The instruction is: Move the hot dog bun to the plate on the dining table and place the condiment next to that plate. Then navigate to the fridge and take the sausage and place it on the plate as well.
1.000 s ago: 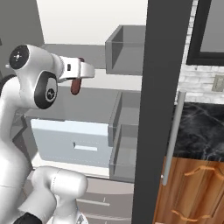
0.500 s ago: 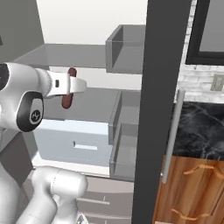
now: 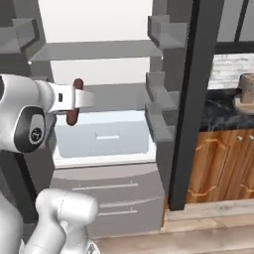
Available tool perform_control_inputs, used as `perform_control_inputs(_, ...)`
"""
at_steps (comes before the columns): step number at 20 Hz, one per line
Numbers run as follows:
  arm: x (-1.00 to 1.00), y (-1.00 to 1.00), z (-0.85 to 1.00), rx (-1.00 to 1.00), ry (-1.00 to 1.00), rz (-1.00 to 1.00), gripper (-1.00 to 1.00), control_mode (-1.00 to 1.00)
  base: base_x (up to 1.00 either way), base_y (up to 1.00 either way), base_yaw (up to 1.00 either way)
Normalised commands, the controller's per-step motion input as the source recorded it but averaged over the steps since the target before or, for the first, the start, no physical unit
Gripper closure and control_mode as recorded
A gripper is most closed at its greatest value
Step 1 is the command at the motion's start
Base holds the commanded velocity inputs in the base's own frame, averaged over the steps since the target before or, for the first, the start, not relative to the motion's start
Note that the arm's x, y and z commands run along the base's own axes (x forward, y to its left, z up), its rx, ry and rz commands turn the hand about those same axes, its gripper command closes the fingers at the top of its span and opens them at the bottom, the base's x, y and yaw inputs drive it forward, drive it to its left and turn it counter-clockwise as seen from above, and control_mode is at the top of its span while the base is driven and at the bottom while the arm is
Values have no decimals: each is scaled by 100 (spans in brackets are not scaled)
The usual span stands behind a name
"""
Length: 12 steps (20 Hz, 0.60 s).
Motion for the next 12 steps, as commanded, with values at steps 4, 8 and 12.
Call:
perform_control_inputs(4, 0, 0, 0, 0, 0, 0, 100, 100, -97, 19, -66)
perform_control_inputs(8, 0, 0, 0, 0, 0, 0, 100, 100, -81, 19, -77)
perform_control_inputs(12, 0, 0, 0, 0, 0, 0, 100, 100, -74, 24, -82)
